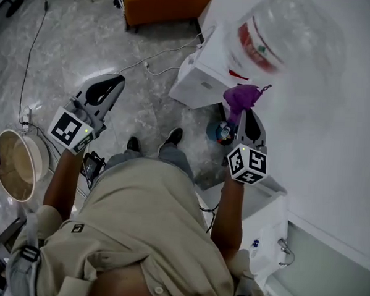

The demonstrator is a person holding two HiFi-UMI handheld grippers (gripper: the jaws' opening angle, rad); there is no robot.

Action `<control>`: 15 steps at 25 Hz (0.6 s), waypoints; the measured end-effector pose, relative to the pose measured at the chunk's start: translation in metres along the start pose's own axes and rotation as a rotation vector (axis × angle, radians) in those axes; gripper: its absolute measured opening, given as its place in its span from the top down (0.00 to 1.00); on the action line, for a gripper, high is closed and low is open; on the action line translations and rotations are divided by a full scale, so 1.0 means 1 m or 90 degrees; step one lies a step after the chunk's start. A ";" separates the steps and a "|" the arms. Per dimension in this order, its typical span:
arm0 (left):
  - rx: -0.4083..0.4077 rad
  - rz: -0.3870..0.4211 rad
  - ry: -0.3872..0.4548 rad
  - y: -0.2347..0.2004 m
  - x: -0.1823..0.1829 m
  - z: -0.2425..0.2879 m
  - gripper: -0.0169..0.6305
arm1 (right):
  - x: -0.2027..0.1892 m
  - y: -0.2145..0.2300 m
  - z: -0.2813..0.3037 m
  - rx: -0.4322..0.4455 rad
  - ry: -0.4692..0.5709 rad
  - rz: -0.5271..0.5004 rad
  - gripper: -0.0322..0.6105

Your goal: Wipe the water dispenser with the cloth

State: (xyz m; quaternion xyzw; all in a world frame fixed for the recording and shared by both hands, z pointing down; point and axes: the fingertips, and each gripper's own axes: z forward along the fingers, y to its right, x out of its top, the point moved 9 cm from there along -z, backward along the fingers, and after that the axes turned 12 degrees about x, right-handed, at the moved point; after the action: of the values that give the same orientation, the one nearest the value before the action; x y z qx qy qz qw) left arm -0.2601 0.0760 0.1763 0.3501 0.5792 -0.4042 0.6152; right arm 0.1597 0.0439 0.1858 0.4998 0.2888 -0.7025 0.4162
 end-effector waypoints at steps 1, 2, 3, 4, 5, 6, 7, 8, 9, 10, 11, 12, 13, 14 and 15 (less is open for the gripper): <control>-0.007 0.001 0.011 0.002 0.004 -0.001 0.94 | 0.009 -0.004 -0.009 0.001 0.014 -0.002 0.88; -0.015 0.002 0.019 0.003 0.008 -0.002 0.94 | 0.016 -0.008 -0.018 -0.001 0.029 -0.002 0.88; -0.023 0.005 0.025 0.005 0.012 -0.003 0.94 | 0.022 -0.012 -0.027 -0.004 0.043 -0.001 0.88; -0.031 0.007 0.028 0.006 0.015 -0.005 0.94 | 0.027 -0.016 -0.035 -0.007 0.055 0.000 0.88; -0.036 0.010 0.030 0.007 0.018 -0.007 0.94 | 0.032 -0.020 -0.042 -0.009 0.065 0.002 0.88; -0.041 0.011 0.030 0.009 0.020 -0.010 0.94 | 0.036 -0.022 -0.049 -0.009 0.073 0.004 0.88; -0.043 0.013 0.029 0.010 0.021 -0.012 0.94 | 0.039 -0.024 -0.054 -0.010 0.079 0.005 0.88; -0.045 0.013 0.028 0.011 0.021 -0.014 0.94 | 0.041 -0.026 -0.059 -0.011 0.085 0.006 0.88; -0.046 0.014 0.027 0.012 0.022 -0.015 0.94 | 0.043 -0.027 -0.063 -0.013 0.090 0.007 0.88; -0.047 0.014 0.026 0.011 0.021 -0.017 0.94 | 0.044 -0.028 -0.067 -0.016 0.094 0.008 0.88; -0.048 0.015 0.025 0.011 0.021 -0.017 0.94 | 0.044 -0.029 -0.070 -0.019 0.099 0.009 0.88; -0.049 0.014 0.024 0.011 0.021 -0.018 0.94 | 0.045 -0.030 -0.073 -0.023 0.103 0.009 0.88; -0.050 0.014 0.023 0.011 0.020 -0.020 0.94 | 0.045 -0.031 -0.076 -0.026 0.106 0.010 0.88; -0.050 0.013 0.022 0.012 0.020 -0.022 0.94 | 0.044 -0.032 -0.079 -0.030 0.108 0.011 0.88; -0.051 0.013 0.021 0.012 0.020 -0.025 0.94 | 0.044 -0.033 -0.082 -0.033 0.110 0.012 0.88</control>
State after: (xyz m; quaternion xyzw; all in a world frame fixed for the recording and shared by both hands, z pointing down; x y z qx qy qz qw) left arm -0.2595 0.1016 0.1543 0.3377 0.6016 -0.3687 0.6230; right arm 0.1619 0.1144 0.1169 0.5501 0.3367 -0.6452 0.4095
